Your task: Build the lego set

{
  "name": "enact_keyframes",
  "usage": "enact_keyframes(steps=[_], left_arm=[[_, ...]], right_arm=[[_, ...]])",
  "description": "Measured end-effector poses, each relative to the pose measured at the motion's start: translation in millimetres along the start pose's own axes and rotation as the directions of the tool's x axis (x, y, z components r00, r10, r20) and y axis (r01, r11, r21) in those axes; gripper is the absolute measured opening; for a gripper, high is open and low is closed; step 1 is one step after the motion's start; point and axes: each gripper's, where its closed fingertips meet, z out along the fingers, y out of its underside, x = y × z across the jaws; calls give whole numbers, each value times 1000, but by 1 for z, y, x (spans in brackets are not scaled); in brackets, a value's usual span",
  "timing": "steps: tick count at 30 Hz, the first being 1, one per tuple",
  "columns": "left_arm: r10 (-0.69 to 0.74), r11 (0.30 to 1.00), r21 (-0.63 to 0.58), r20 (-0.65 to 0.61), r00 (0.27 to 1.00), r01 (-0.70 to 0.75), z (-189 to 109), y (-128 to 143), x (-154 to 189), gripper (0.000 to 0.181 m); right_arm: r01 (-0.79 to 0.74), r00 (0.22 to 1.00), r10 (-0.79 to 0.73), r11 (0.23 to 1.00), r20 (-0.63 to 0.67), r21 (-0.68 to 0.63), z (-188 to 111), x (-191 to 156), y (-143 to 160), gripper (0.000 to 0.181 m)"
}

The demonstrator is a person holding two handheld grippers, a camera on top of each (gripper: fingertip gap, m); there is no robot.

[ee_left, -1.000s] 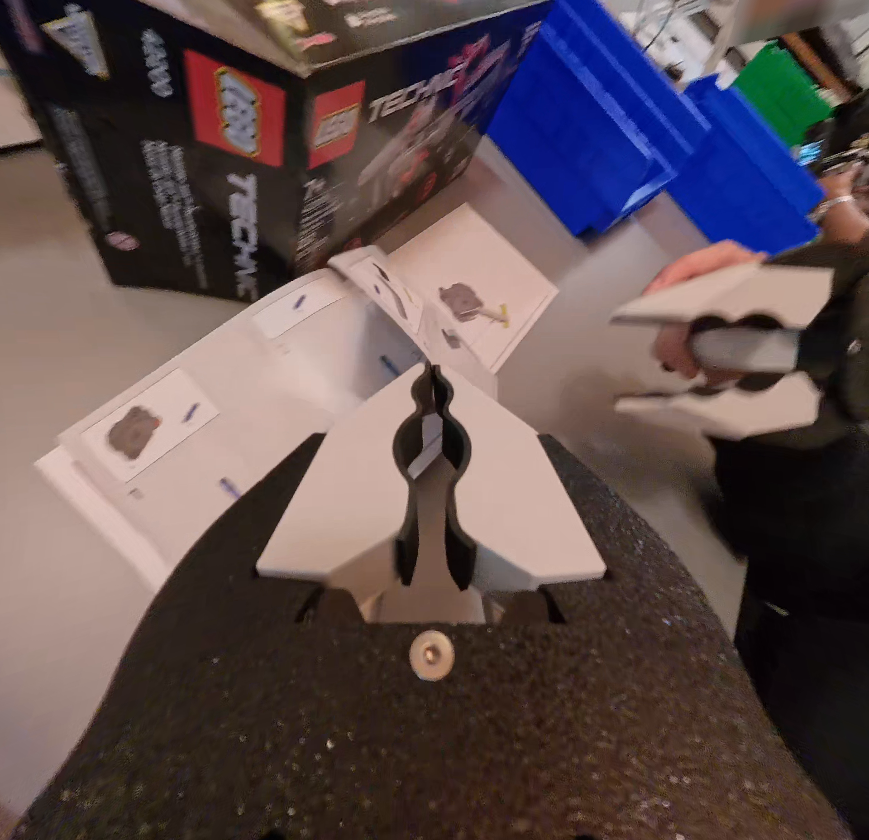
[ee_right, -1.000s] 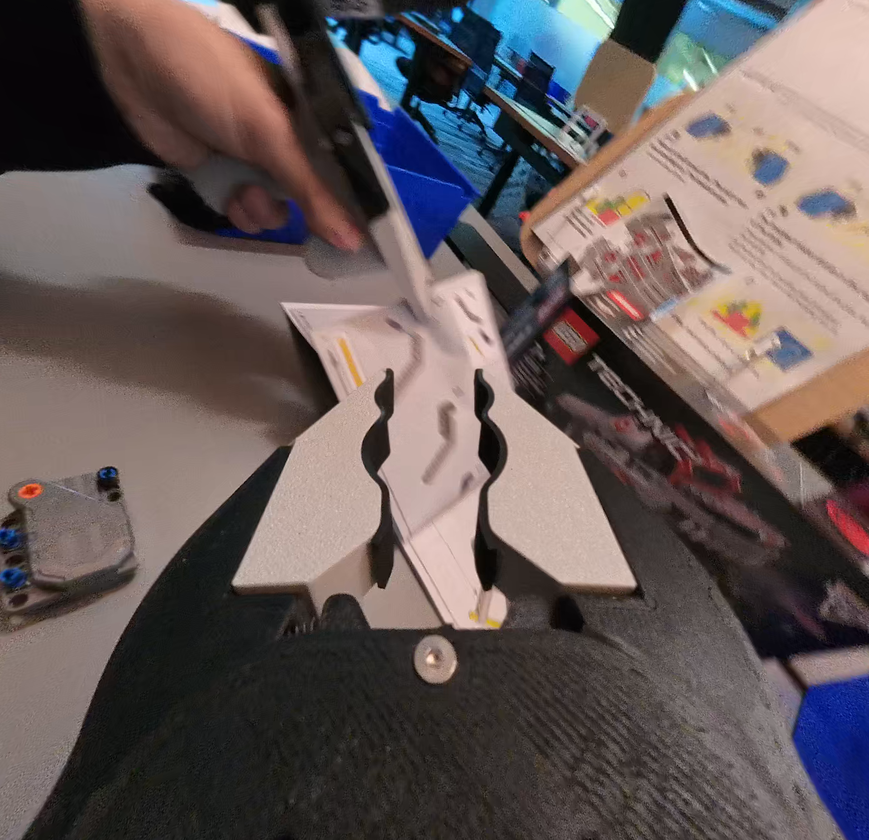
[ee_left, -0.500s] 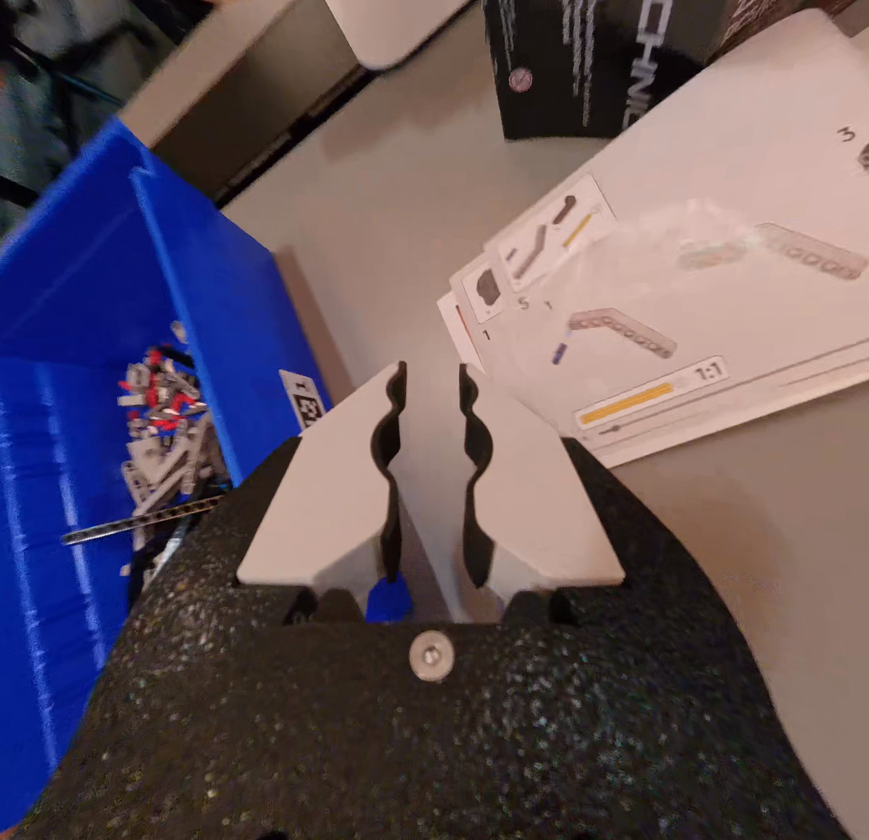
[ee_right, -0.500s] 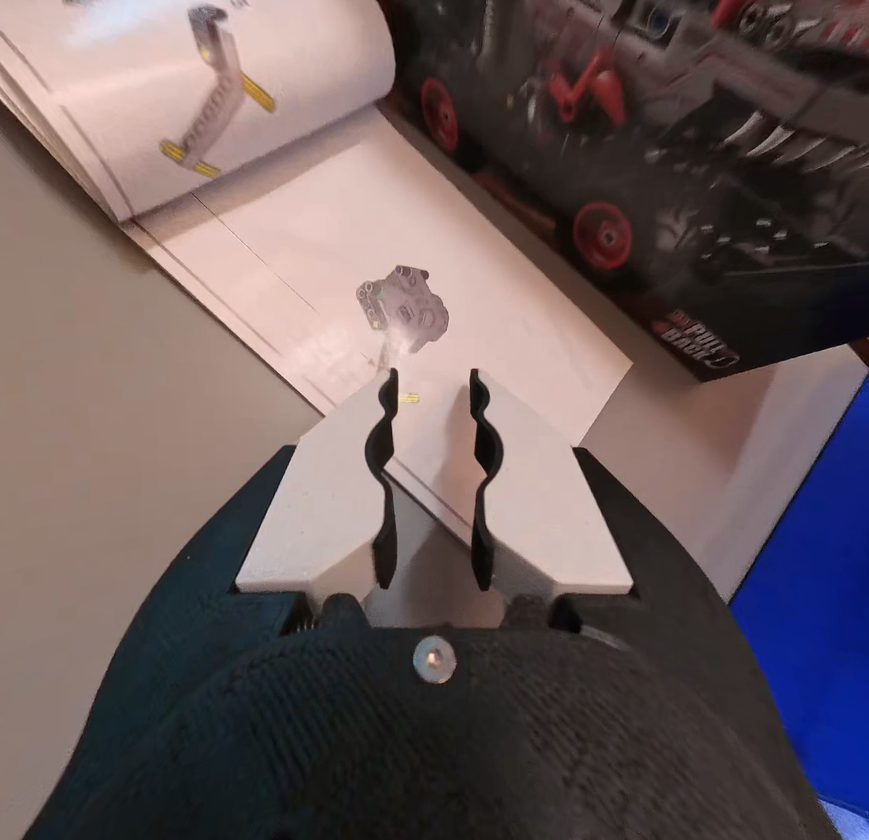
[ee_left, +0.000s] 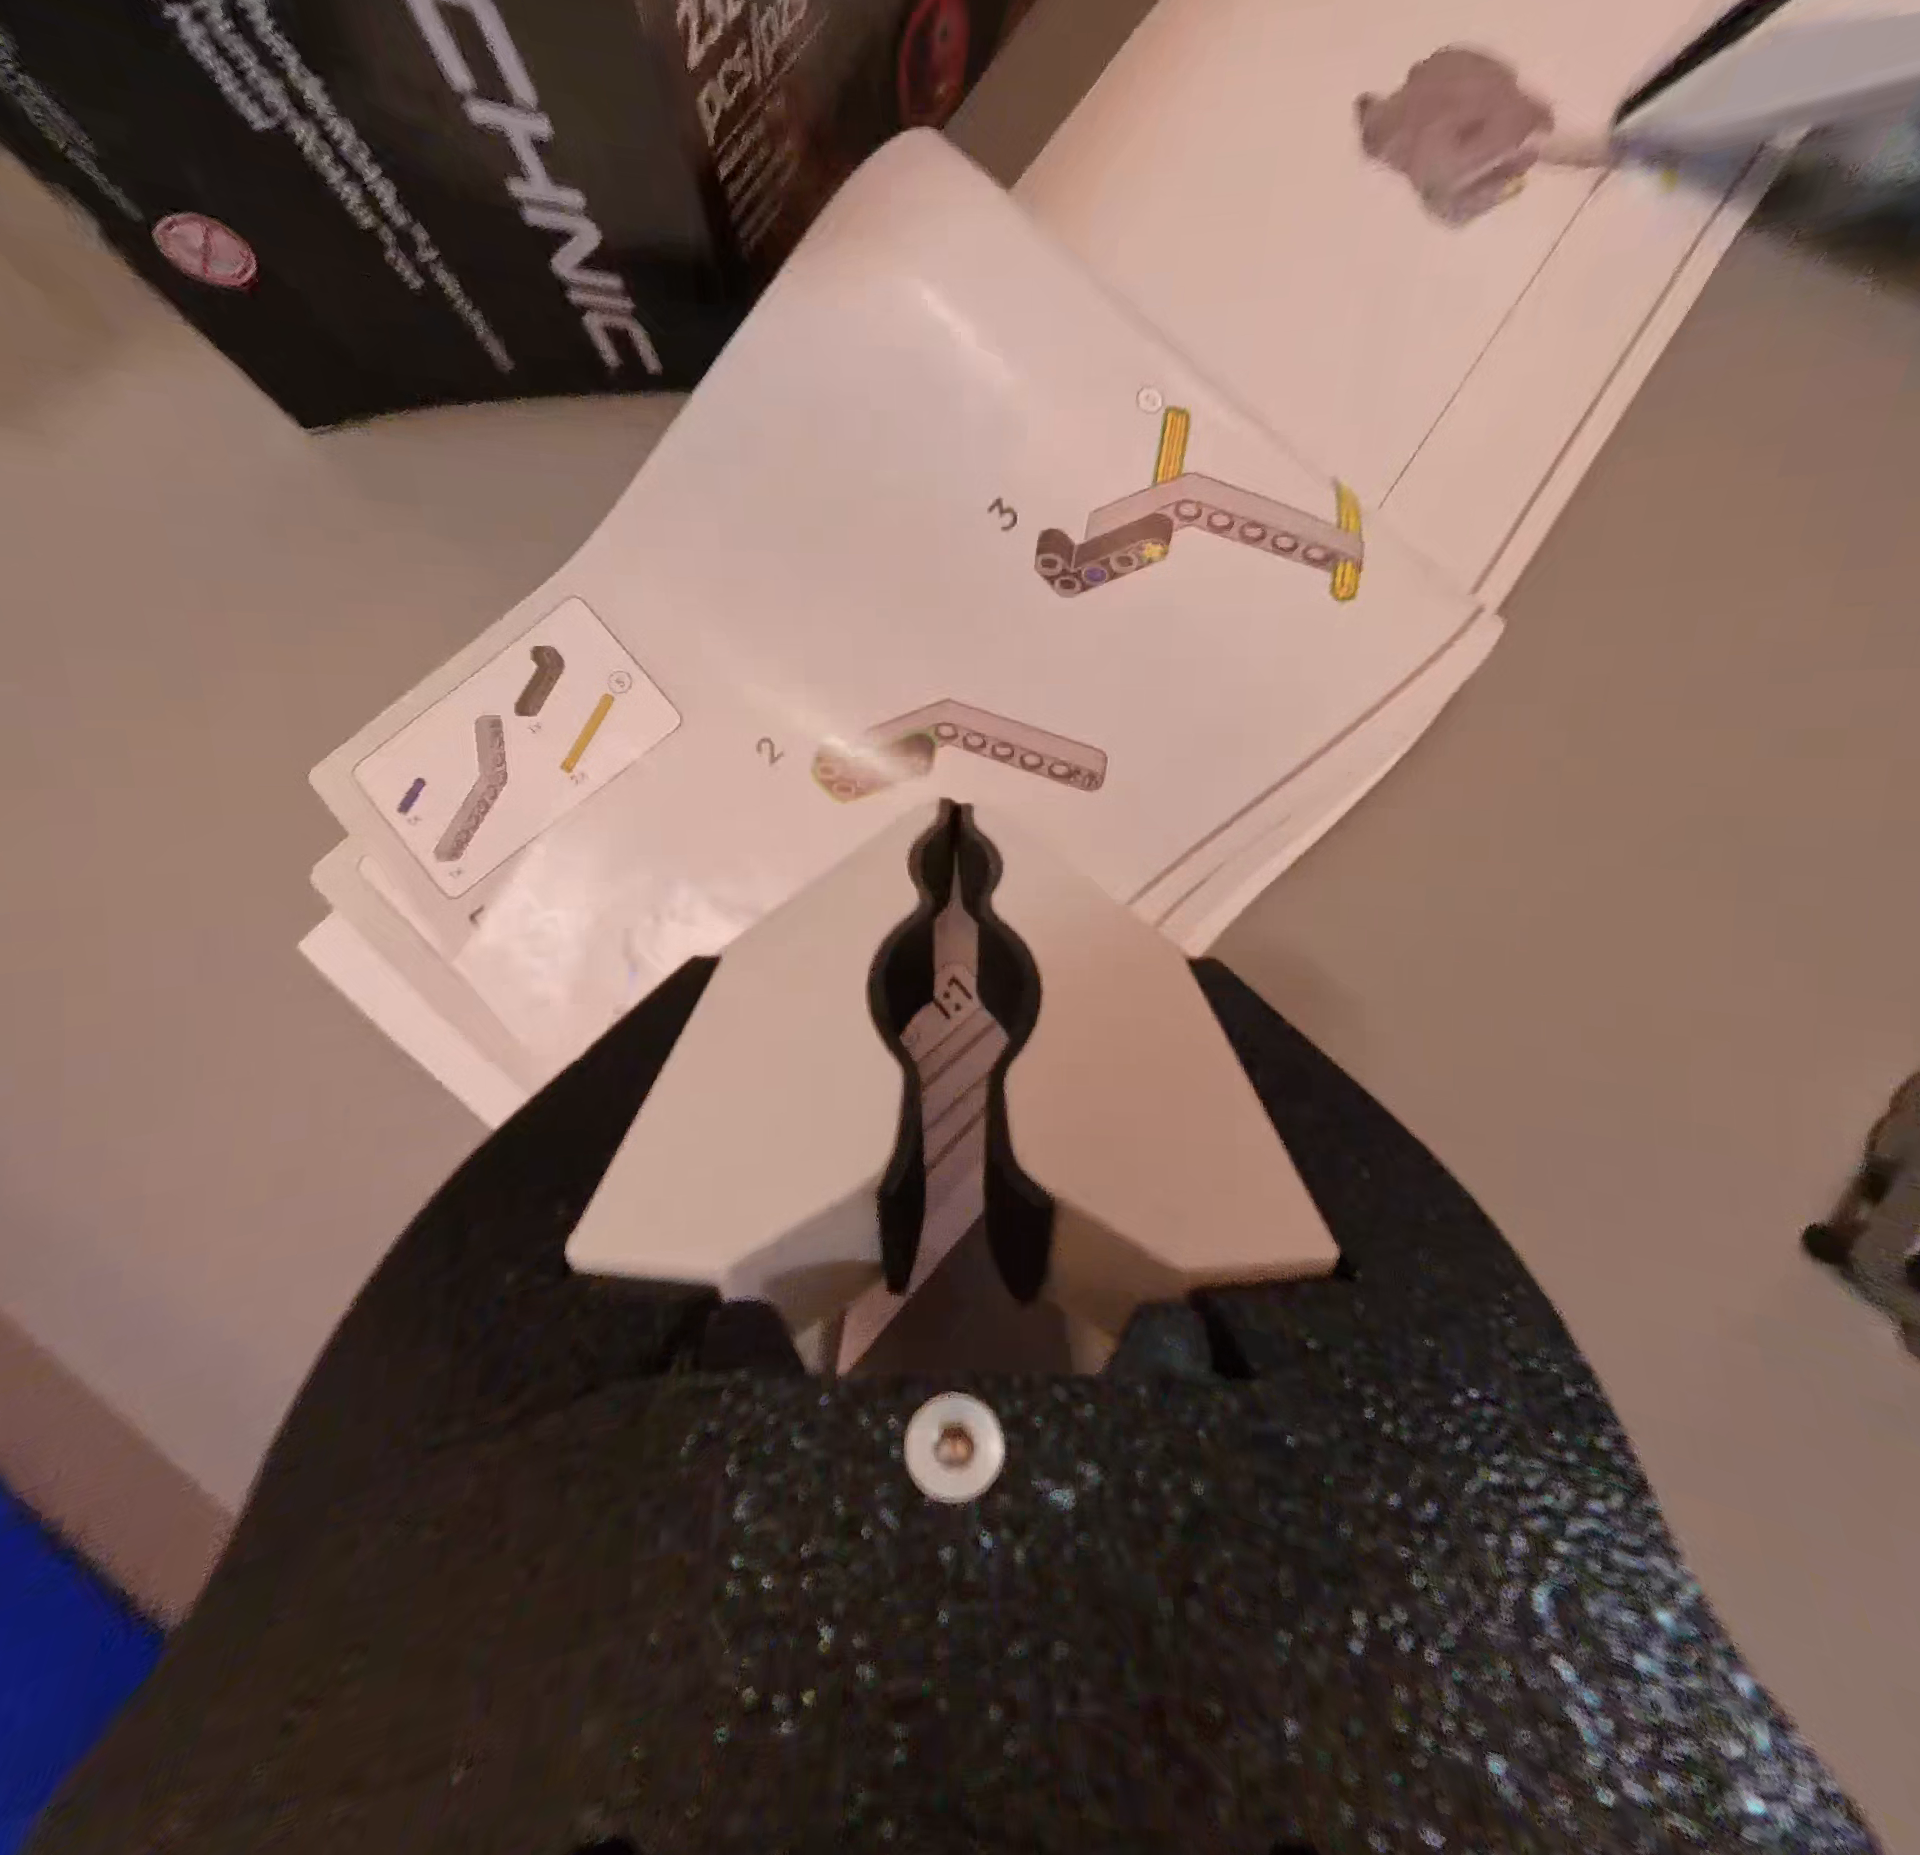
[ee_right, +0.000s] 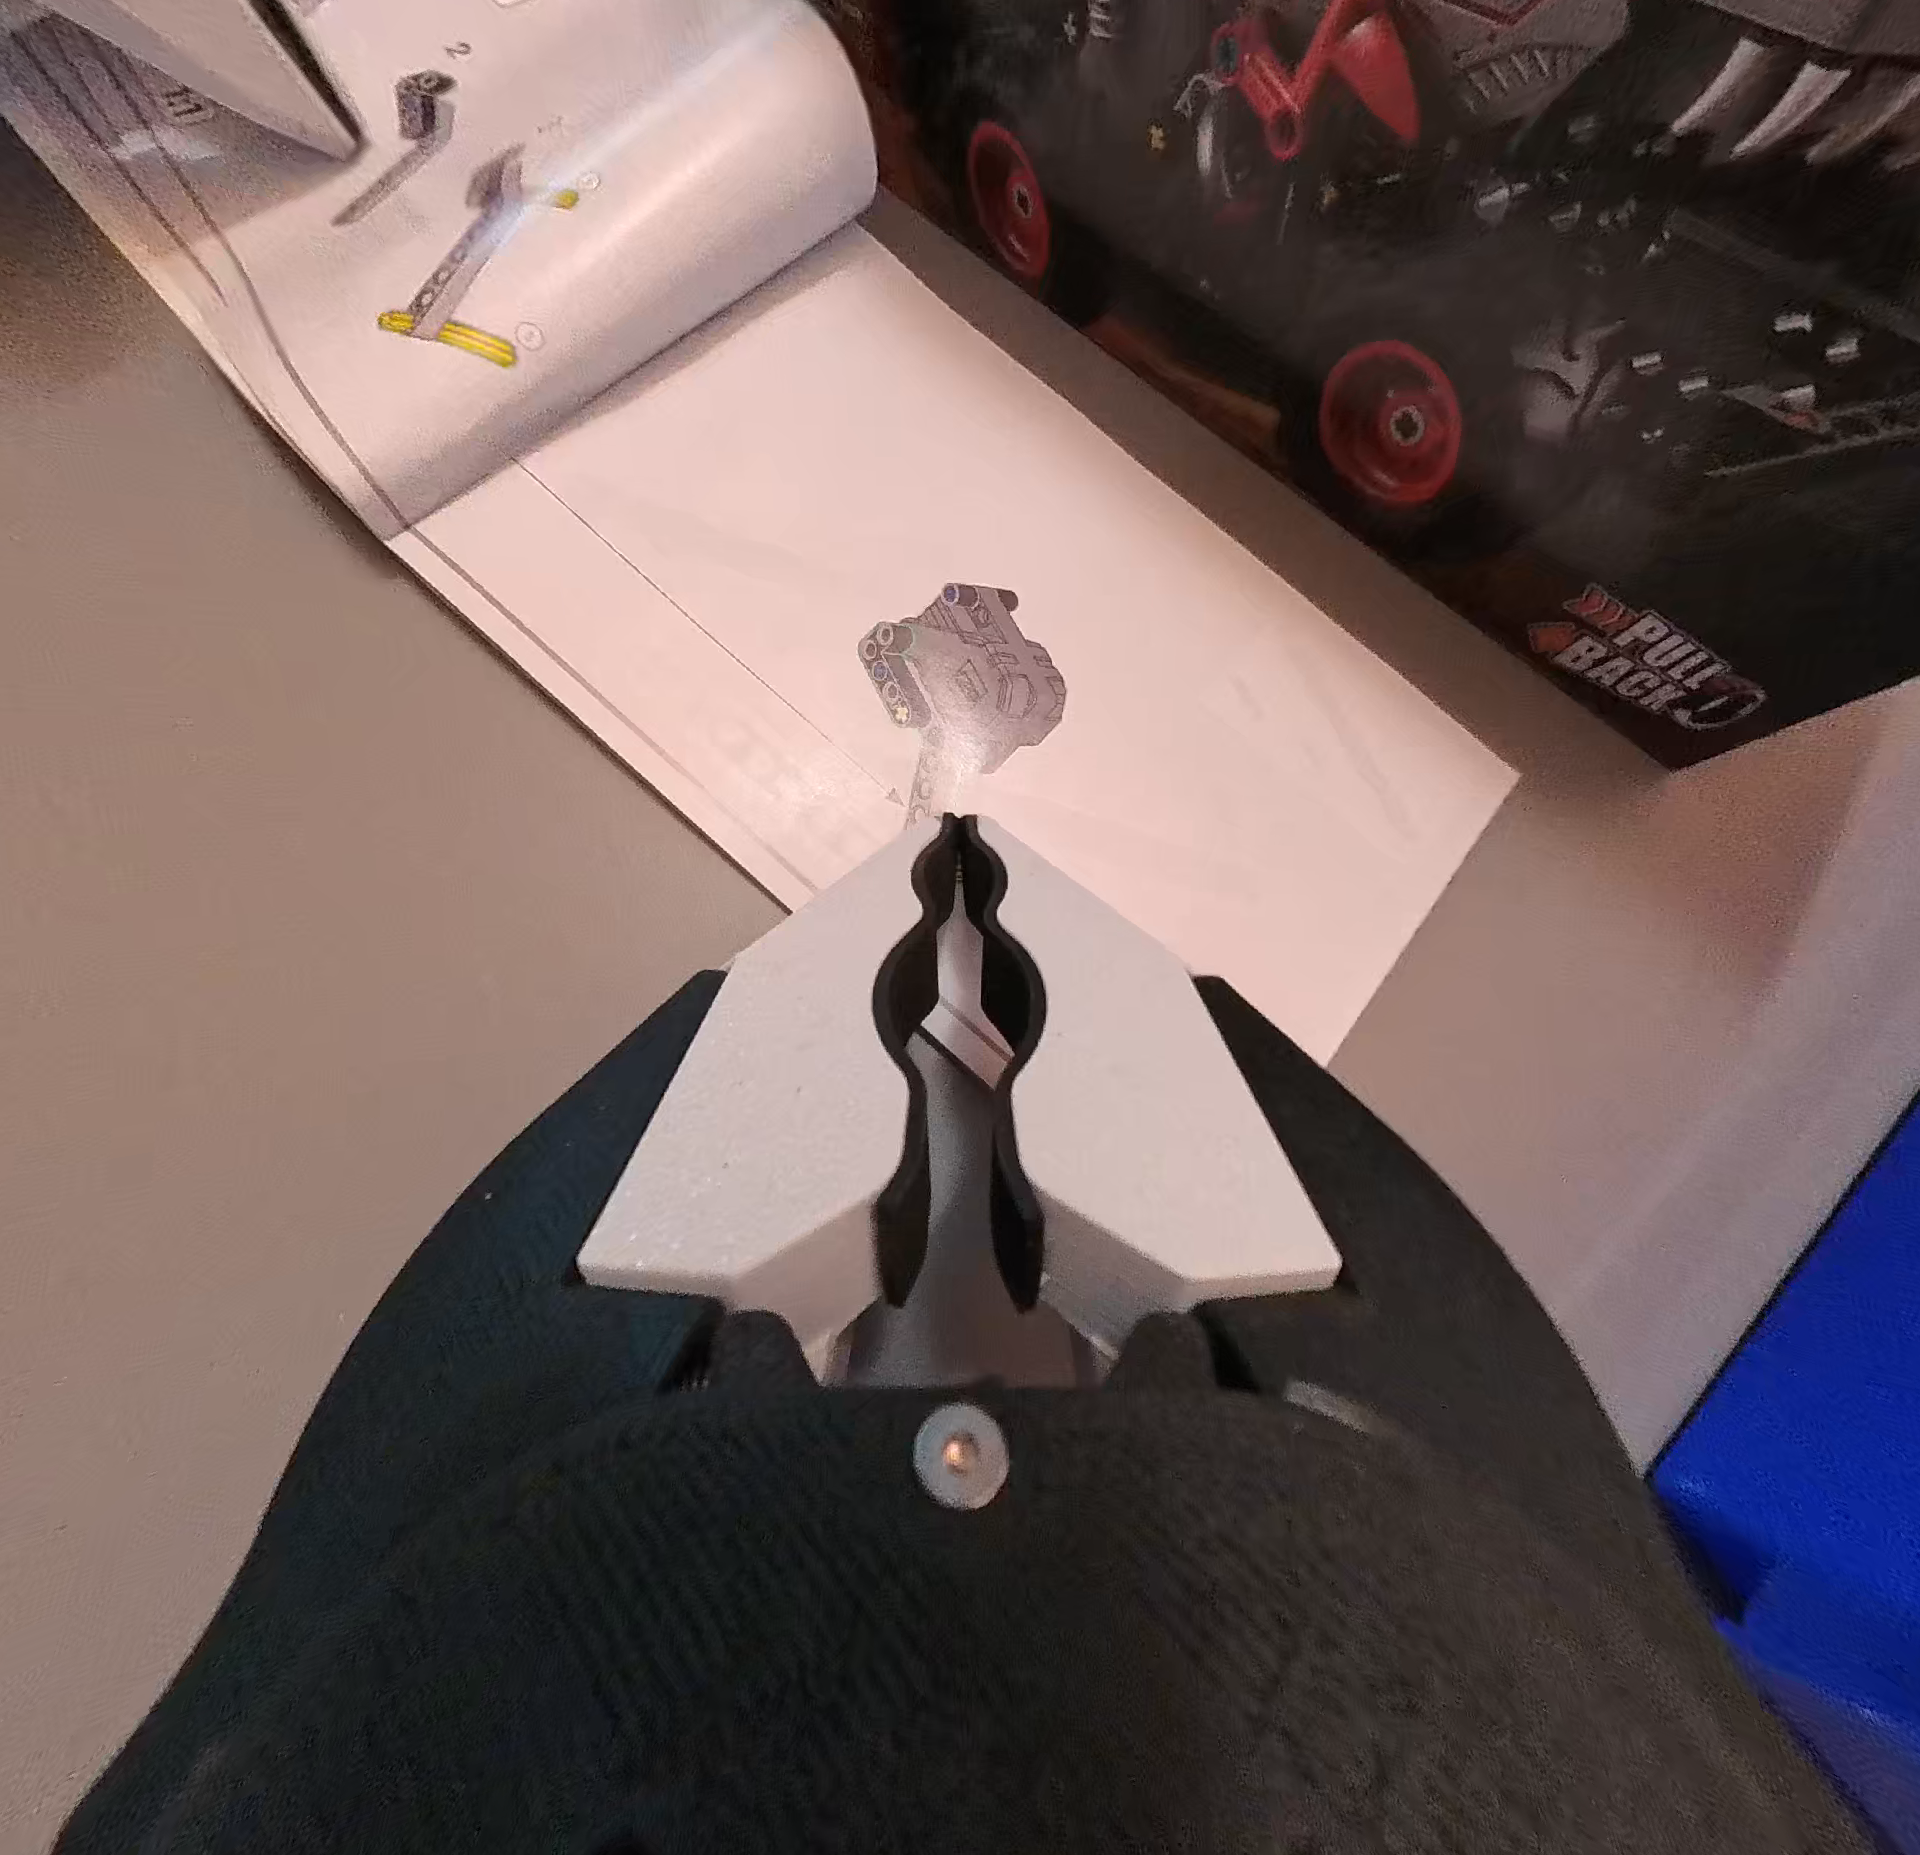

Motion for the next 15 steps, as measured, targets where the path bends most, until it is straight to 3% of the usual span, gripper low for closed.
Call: enact_keyframes(steps=[1,9,10,12,13,15], left_arm=[[12,1000,-6,11,1000,-12,-3,4,-3,0],[-28,999,-34,24,999,28,-18,22,-13,0],[-25,999,-22,19,1000,25,-19,23,-11,0],[-24,1000,13,20,1000,23,-23,22,-9,8],[-15,999,42,33,999,13,-27,20,-9,11],[7,996,93,84,996,-15,-34,15,-14,11]], right_arm=[[-8,1000,8,1000,1,5,0,0,0,0],[-36,999,36,999,-4,5,-2,0,1,0],[-45,999,45,999,-21,-2,-3,2,2,3],[-52,995,50,998,-91,-22,-10,12,4,26],[-48,993,46,999,-106,-14,-16,13,1,27],[-21,999,23,999,-46,38,-26,-1,-12,36]])
